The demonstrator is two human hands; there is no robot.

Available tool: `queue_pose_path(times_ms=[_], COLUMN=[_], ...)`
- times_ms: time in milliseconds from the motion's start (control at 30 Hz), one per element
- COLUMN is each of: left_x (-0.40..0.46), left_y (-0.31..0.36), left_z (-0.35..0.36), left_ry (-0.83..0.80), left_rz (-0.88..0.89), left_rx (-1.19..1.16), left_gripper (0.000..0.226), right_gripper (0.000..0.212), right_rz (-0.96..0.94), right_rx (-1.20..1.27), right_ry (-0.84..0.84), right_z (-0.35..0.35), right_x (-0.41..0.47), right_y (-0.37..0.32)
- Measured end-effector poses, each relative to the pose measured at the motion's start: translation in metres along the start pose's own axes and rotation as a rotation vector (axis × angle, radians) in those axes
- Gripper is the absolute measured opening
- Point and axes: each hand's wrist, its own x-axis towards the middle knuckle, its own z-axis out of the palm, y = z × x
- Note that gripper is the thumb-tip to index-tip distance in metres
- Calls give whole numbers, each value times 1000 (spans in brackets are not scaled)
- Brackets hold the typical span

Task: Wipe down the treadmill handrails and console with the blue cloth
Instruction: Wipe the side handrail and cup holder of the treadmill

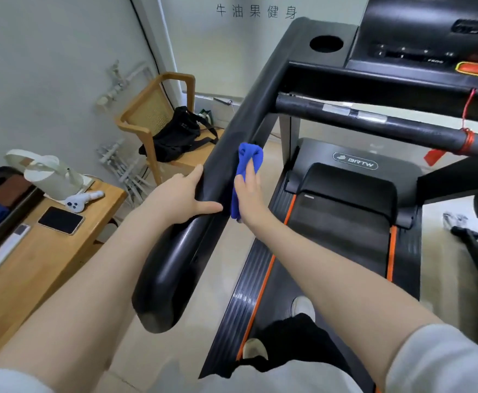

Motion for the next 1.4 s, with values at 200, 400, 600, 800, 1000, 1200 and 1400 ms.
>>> queue_pose_path(times_ms=[200, 400, 600, 800, 1000, 1200, 1400], left_x=[1, 12, 40, 68, 71, 67, 63], left_y=[0, 12, 24, 36, 35, 33, 30], left_z=[0, -14, -38, -37, -39, -32, -28], left_ry=[-11, -79, -38, -110, -70, -16, -91], left_rz=[-31, -79, -134, -201, -223, -290, -428], left_rx=[9, 90, -7, -194, -254, -389, -505], left_gripper=[102, 96, 72, 72, 35, 21, 87], right_gripper=[57, 50, 48, 60, 48, 50, 61], right_rz=[58, 25, 168, -237, -821, -940, -879], right_rx=[39, -19, 75, -372, -876, -996, -1258], right_ry=[63, -99, -111, -197, -228, -341, -577], right_z=[-4, -19, -37, -54, -58, -34, -36], right_x=[12, 2, 47, 22, 52, 87, 153], right_y=[-3, 7, 12, 1, -14, -46, -97])
